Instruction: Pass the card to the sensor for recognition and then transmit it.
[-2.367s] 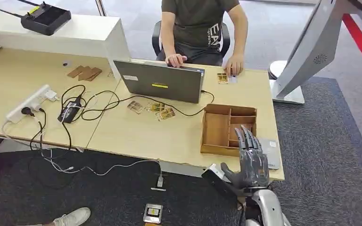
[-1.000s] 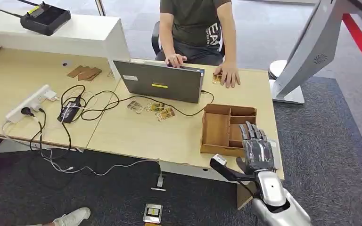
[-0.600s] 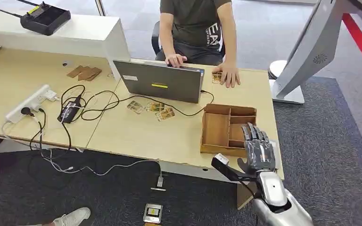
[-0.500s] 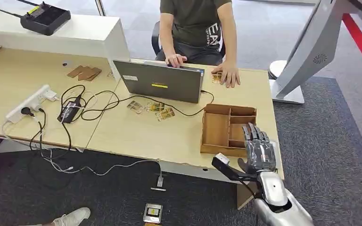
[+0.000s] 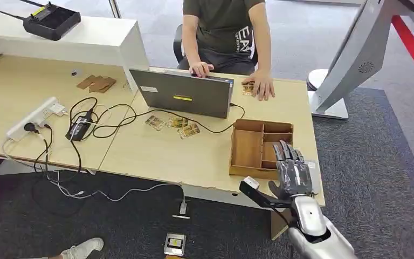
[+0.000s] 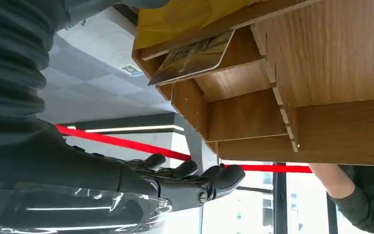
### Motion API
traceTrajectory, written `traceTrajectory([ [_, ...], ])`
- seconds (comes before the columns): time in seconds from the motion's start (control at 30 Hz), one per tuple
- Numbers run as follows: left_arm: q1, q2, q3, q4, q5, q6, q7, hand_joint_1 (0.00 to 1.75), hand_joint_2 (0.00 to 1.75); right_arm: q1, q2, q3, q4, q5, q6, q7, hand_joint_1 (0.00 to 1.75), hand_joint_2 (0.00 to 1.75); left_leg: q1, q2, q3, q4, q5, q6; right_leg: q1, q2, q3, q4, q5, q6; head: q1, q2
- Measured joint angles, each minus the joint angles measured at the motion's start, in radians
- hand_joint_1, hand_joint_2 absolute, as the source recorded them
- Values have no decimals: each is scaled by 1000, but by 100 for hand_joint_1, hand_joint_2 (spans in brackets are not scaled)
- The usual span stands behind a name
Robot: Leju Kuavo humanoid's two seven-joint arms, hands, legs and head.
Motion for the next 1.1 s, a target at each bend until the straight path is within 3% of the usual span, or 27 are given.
traceTrajectory([
  [0.27, -5, 10, -5, -2, 0, -3, 0, 0, 175, -3, 8, 6, 5, -3, 7, 0, 0, 175, 0, 0, 0, 0, 0, 0, 0, 0, 0, 0, 0, 0, 0, 0],
  [0.3, -5, 12, -6, -3, 0, -3, 4, 0, 175, -3, 8, 6, 5, -5, 11, 0, 52, 175, 0, 0, 0, 0, 0, 0, 0, 0, 0, 0, 0, 0, 0, 0],
  [0.33, -5, 12, -6, -4, 0, -3, 5, 0, 175, -4, 8, 7, 5, -6, 16, 0, 148, 175, 0, 0, 0, 0, 0, 0, 0, 0, 0, 0, 0, 0, 0, 0],
  [0.67, -8, 21, -14, -10, 0, -12, 18, 0, 175, -8, 9, 16, 5, 2, 113, 28, 161, 175, 0, 0, 0, 0, 0, 0, 0, 0, 0, 0, 0, 0, 0, 0],
  [0.93, -8, 23, -18, -11, 0, -20, 19, 0, 175, -21, 10, 14, 7, -36, 210, 89, 159, 175, 0, 0, 1, 0, 0, 0, 0, 0, 1, 0, 0, 0, 0, 0],
  [1.1, -8, 23, -23, -11, 0, -20, 19, 0, 175, -30, 11, 13, 16, -58, 229, 101, 159, 175, 0, 0, 1, 0, 0, 0, 0, 0, 1, 0, 0, 0, 0, 0],
])
